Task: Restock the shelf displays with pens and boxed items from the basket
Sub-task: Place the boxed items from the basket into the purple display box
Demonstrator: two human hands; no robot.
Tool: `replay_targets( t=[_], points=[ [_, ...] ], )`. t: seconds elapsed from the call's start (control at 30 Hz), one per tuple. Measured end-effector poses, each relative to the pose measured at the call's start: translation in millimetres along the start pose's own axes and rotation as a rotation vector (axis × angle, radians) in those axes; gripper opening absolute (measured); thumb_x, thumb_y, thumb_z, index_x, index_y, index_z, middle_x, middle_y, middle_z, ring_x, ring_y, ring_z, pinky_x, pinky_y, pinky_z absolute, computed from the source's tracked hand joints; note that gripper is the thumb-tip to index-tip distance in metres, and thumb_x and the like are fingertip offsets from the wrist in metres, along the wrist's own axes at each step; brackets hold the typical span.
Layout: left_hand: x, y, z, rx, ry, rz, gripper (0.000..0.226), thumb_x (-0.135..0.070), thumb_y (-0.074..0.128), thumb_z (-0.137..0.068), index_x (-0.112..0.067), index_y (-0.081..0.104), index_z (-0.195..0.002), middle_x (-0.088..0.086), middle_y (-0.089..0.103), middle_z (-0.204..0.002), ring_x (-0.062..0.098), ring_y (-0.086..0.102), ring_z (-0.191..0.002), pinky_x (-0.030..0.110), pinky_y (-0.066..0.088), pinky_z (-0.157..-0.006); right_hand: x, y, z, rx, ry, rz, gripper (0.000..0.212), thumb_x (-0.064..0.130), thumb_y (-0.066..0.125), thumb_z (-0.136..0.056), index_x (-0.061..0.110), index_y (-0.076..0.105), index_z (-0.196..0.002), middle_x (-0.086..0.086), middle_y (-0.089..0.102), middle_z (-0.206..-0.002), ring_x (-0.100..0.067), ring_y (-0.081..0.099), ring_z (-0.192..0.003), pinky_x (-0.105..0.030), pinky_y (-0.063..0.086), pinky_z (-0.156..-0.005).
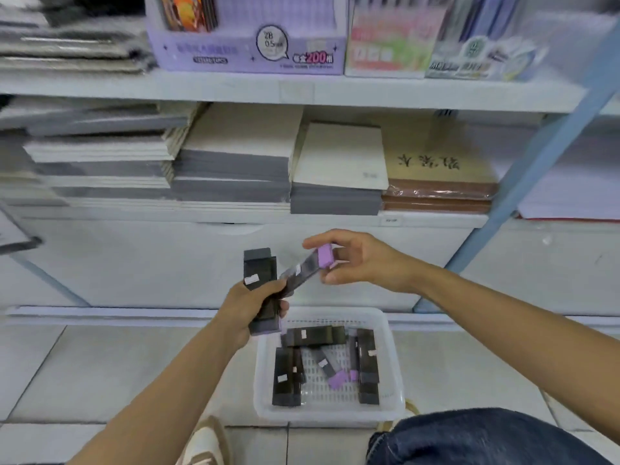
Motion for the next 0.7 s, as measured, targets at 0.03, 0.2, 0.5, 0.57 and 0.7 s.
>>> replay_targets(
  t=[0.03, 0.2, 0.5, 0.57, 0.7],
  points=[
    [-12.4, 3.2, 7.1, 0.041, 0.012, -0.028, 0.019, -0.011, 0.070, -0.087, 0.004, 0.066, -0.097, 0.018, 0.074, -0.084, 0.021, 0.062, -0.050, 0.028, 0.055, -0.052, 15.5, -1.8, 0.7, -0.023, -0.028, 0.017, 0.046, 0.000, 0.072, -0.083, 0.016, 0.061, -0.124, 0.003, 0.060, -0.127, -0.021, 0.061, -0.113, -0.033, 0.053, -0.095],
    [-67.2, 21.1, 48.4, 0.229, 0.044, -0.101, 0.023, -0.018, 0.066, -0.090, 0.000, 0.067, -0.104, 0.023, 0.073, -0.098, 0.021, 0.063, -0.057, 0.027, 0.055, -0.055, 91.4, -13.6, 5.0, -0.230, -0.211, 0.085, 0.021, 0.002, 0.070, -0.085, 0.002, 0.064, -0.105, -0.019, 0.067, -0.094, -0.022, 0.064, -0.070, -0.029, 0.055, -0.069],
    [-200.7, 15.8, 109.5, 0.108, 0.398, 0.014, 0.027, -0.028, 0.067, -0.089, -0.003, 0.070, -0.100, 0.017, 0.074, -0.079, 0.019, 0.065, -0.051, 0.026, 0.055, -0.050, 229.1, -24.6, 7.7, -0.487, -0.493, 0.244, 0.007, 0.012, 0.065, -0.091, 0.014, 0.059, -0.092, 0.004, 0.062, -0.076, -0.010, 0.056, -0.055, -0.021, 0.047, -0.056],
    [-230.4, 13.3, 119.5, 0.100, 0.492, 0.045, 0.028, -0.030, 0.066, -0.090, -0.005, 0.069, -0.101, 0.015, 0.074, -0.077, 0.019, 0.066, -0.052, 0.026, 0.055, -0.050, 259.6, -25.8, 5.6, -0.528, -0.550, 0.298, 0.007, 0.014, 0.065, -0.091, 0.012, 0.059, -0.094, 0.003, 0.062, -0.077, -0.012, 0.057, -0.055, -0.024, 0.048, -0.056],
    [-270.2, 7.6, 129.0, 0.118, 0.611, 0.091, 0.022, -0.032, 0.067, -0.090, -0.011, 0.067, -0.096, 0.011, 0.072, -0.074, 0.019, 0.065, -0.054, 0.028, 0.056, -0.052, 311.7, -34.4, -4.5, -0.655, -0.632, 0.403, 0.017, 0.014, 0.063, -0.092, 0.001, 0.058, -0.101, -0.005, 0.060, -0.081, -0.014, 0.057, -0.053, -0.032, 0.051, -0.055]
  ],
)
Point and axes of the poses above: each hand's wrist, its own z-axis away from the middle knuckle, its own y-axis out of the palm, x = y × z, the point moved 9 cm from there along -z, towards the middle knuckle
